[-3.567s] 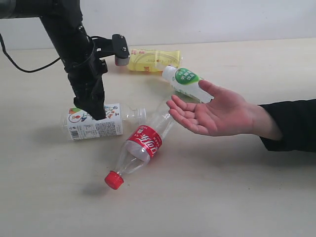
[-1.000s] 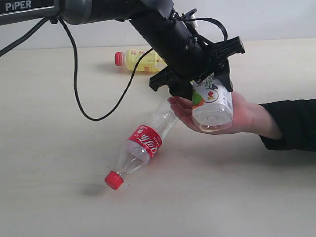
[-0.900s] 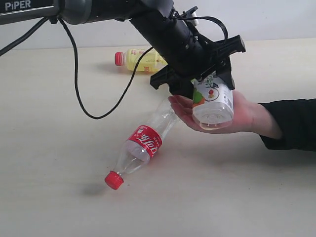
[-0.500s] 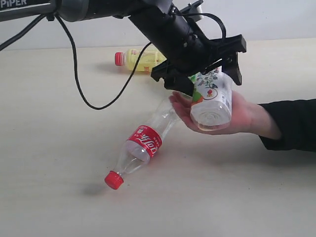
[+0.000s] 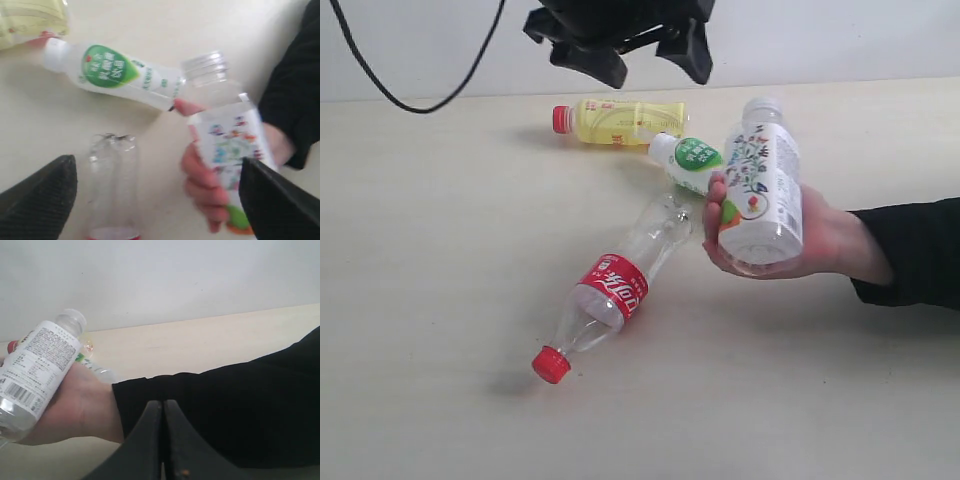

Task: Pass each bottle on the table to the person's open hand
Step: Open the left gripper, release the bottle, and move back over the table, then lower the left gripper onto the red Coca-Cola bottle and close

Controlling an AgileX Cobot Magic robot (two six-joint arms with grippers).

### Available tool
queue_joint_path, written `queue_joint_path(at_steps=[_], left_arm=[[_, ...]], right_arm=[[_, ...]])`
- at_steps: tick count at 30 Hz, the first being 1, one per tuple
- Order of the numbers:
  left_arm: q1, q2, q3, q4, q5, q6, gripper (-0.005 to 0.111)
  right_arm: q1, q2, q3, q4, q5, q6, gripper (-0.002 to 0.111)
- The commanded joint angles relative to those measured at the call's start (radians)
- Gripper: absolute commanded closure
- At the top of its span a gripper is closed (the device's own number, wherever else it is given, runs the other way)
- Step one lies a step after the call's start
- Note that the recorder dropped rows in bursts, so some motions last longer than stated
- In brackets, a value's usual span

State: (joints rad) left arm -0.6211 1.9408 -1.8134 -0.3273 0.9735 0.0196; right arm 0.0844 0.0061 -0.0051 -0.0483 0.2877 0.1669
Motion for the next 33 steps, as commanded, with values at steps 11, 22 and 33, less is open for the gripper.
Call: queue_joint_path(at_steps=[11,22,33], left_arm=[[0.003,-0.028,-0.007,0.193,0.207,0.134,0.023],[0.003,0.026,0.013,0.195,0.248,0.062,0.023],[-0.069,0.169,0.013,0.247,0.202,0.014,0.023]], right_arm=[[-0.003,-0.006,0.005,-0.004,-0.006,-0.007,0.108],[-0.003,-0.006,0.005,-0.004,-0.006,-0.007,0.108],[-0.003,-0.006,0.005,-0.004,-0.006,-0.007,0.108]])
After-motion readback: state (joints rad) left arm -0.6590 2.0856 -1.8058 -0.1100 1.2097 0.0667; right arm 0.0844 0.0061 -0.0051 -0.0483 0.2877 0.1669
